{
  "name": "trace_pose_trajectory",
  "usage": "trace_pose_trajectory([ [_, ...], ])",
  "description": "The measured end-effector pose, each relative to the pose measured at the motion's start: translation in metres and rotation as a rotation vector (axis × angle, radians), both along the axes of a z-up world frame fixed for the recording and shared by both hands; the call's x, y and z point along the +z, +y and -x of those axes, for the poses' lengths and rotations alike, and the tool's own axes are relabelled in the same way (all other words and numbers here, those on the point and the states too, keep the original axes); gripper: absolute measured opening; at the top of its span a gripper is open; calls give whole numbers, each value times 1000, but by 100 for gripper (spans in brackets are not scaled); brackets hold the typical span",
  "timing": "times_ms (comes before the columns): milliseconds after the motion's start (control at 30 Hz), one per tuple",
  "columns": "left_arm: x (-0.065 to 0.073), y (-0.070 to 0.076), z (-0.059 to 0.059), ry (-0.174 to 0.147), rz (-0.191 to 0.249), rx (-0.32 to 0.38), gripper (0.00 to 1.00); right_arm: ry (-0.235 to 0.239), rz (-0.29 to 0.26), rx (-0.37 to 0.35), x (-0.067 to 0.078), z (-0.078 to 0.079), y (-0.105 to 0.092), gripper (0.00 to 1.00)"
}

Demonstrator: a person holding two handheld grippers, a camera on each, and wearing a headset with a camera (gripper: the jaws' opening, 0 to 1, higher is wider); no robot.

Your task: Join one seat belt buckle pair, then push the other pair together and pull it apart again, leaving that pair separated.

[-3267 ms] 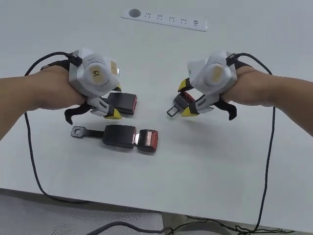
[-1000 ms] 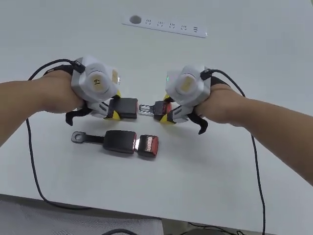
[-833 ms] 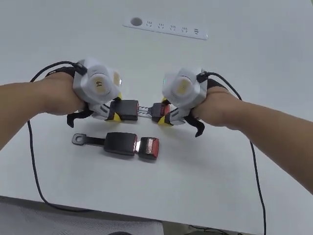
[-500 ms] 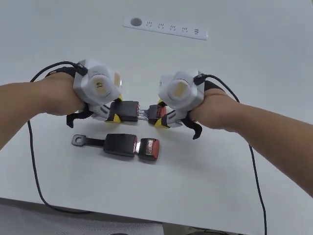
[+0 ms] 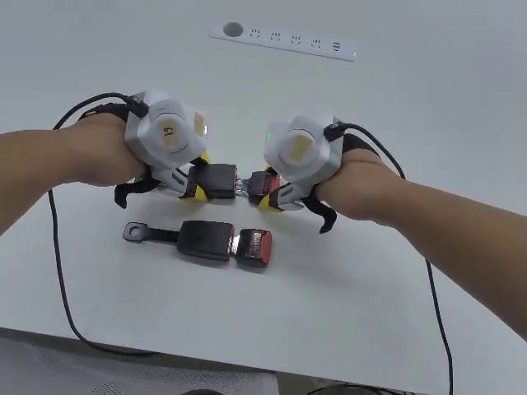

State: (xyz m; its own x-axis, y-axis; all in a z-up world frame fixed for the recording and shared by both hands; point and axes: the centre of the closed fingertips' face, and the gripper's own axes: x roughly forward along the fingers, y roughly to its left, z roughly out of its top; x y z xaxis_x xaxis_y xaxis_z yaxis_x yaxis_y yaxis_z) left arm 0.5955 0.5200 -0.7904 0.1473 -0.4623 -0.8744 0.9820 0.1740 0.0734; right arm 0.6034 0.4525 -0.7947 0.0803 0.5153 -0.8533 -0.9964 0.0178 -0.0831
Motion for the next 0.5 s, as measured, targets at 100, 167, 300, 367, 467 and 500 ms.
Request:
trace_pose_trajectory([
  [100, 0, 0, 0, -1, -3, -1, 32, 0, -3, -1, 4, 2, 0, 29],
  [167, 0, 0, 0, 0, 0, -5, 32, -5, -7, 11, 5, 3, 1, 29],
  [300, 1, -1, 0, -3, 8, -19, 32, -1, -23, 32, 8, 4, 7, 29],
  [367, 1, -1, 0, -6, 10, -21, 31, 1, -23, 34, 4, 1, 8, 29],
  [467, 2, -1, 1, -5, 12, -24, 31, -1, -20, 33, 4, 2, 10, 29],
  [500, 2, -2, 1, -4, 12, -26, 31, -3, -18, 32, 3, 1, 11, 29],
])
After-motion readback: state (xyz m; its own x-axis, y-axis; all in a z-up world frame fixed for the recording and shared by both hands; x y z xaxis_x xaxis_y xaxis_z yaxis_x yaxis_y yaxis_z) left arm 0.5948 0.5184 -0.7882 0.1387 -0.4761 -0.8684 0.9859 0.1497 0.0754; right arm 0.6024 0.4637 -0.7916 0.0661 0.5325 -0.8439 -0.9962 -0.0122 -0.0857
